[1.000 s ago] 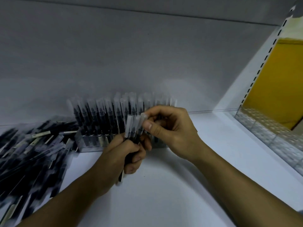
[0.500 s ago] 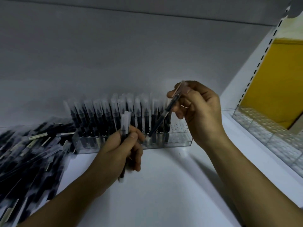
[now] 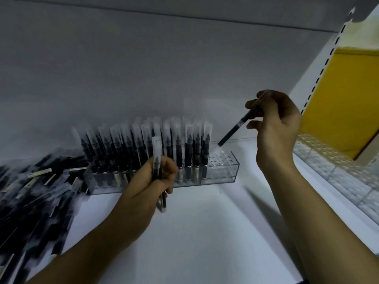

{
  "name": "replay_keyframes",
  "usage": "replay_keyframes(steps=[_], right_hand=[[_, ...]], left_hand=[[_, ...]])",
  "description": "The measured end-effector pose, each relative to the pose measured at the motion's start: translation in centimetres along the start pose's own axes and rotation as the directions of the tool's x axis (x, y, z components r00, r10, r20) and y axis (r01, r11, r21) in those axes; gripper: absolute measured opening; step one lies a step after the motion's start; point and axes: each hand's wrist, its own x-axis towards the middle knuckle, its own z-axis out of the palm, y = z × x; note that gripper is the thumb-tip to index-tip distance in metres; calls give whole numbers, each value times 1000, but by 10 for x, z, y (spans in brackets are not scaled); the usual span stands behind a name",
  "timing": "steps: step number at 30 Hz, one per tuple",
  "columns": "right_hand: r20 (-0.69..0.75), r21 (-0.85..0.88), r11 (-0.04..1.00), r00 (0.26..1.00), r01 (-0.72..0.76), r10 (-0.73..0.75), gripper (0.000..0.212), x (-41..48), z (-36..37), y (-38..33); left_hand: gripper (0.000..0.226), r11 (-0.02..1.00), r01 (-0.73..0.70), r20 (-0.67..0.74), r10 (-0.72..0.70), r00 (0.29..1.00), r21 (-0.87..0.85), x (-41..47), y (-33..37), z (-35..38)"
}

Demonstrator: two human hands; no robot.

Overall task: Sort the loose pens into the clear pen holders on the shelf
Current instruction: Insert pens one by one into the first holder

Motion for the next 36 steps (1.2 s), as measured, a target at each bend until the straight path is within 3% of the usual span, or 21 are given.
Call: replay_keyframes(steps=[3,6,9,16,25,29,36], right_hand=[[62,-71,997,998,33,-28,16,1,-1,5],[149,-145,987,988,69,-47,16,-1,2,11],[211,-180,980,977,80,-41,15,-3,2,16],[291,-240,952,949,191,-118,14,-5,1,18],[445,-369,896,893,247,-63,15,-10,3,26],[458,-392,885,888,253,-51,16,-9,1,27],[519,-467,838,855,282,1,21,-12,3,30]], left_hand=[[49,998,-46,23,45,999,52,-1,-2,2],[37,995,-76,37,74,997,65,-2,-2,2],[46,997,-54,36,51,998,63,-3,-3,1],[23,996,-66,30,64,998,56,-4,1,3],[23,996,-79,37,78,996,34,-1,0,2],[30,998,-69,16,69,997,6,0,-2,2],[24,998,-60,-7,60,998,10,0,-2,1]])
